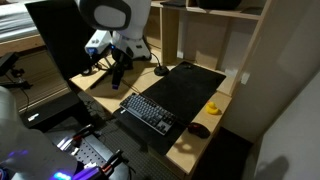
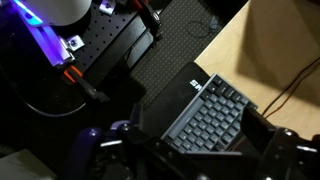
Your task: Press two keys on the keyboard
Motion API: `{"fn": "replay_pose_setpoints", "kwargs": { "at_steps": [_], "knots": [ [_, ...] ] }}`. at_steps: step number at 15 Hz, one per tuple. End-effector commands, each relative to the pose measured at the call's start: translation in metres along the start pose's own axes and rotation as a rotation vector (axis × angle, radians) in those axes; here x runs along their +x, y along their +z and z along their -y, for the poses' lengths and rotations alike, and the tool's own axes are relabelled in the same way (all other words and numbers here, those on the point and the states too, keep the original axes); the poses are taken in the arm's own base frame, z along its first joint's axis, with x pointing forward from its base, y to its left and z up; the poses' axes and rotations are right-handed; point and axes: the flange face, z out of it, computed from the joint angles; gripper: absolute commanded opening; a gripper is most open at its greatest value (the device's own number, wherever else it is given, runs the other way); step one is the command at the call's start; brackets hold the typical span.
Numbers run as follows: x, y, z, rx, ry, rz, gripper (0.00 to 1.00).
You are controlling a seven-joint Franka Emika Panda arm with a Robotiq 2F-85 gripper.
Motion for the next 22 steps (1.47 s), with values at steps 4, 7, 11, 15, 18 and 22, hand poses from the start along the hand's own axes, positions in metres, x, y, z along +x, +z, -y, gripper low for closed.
{"fn": "replay_pose_setpoints", "kwargs": {
  "at_steps": [4, 7, 11, 15, 18, 22],
  "knots": [
    [0.035, 0.082, -0.008, -0.049, 0.093, 0.037, 1.0],
    [0.039, 0.088, -0.008, -0.056, 0.103, 0.045, 1.0],
    [0.064, 0.142, 0.007, -0.062, 0.131, 0.084, 1.0],
    [0.093, 0.184, 0.018, -0.06, 0.191, 0.112, 1.0],
    [0.084, 0.183, 0.013, -0.078, 0.193, 0.117, 1.0],
    [0.099, 0.197, 0.018, -0.083, 0.208, 0.124, 1.0]
  ]
}}
